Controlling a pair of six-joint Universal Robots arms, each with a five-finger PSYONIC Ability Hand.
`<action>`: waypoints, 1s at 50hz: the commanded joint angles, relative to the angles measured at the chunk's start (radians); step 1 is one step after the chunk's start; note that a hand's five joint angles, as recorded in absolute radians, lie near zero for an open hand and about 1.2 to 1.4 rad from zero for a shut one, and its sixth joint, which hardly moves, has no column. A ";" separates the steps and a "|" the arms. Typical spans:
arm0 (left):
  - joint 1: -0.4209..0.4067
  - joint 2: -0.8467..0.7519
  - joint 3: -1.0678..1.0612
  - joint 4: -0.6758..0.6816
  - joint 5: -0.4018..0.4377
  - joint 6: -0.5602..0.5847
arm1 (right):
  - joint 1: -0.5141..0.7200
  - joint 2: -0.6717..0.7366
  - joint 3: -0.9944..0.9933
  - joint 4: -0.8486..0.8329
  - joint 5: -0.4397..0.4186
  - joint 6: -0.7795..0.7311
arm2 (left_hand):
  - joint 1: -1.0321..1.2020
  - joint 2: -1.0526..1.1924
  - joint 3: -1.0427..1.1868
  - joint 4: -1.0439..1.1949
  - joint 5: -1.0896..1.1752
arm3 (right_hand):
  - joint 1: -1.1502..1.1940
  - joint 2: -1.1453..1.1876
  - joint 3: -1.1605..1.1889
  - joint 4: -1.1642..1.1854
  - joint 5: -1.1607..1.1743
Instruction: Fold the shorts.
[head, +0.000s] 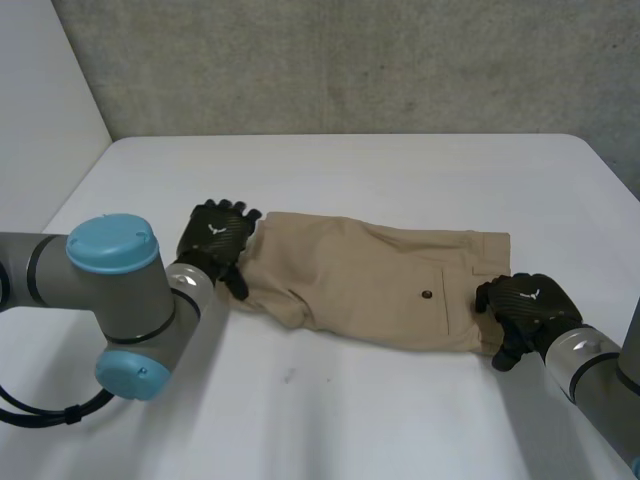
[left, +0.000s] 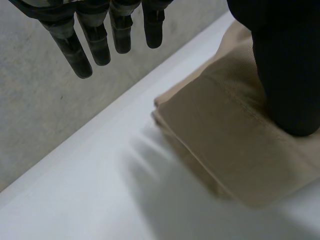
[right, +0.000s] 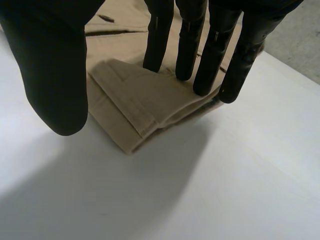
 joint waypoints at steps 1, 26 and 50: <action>0.031 -0.024 -0.008 -0.009 -0.029 0.107 | -0.001 0.036 0.006 -0.073 0.033 -0.056 | 0.040 0.031 0.021 0.029 0.014 | 0.212 0.131 0.133 0.130 0.148; -0.009 0.275 -0.136 -0.010 -0.027 0.101 | 0.007 0.064 -0.007 -0.156 0.061 -0.067 | 0.023 0.013 0.004 0.011 -0.004 | 0.456 0.374 0.376 0.374 0.392; 0.047 0.462 -0.270 -0.015 -0.024 0.089 | -0.139 -0.056 -0.290 0.190 0.055 -0.358 | 0.011 0.001 -0.008 -0.001 -0.016 | 0.930 0.849 0.851 0.849 0.866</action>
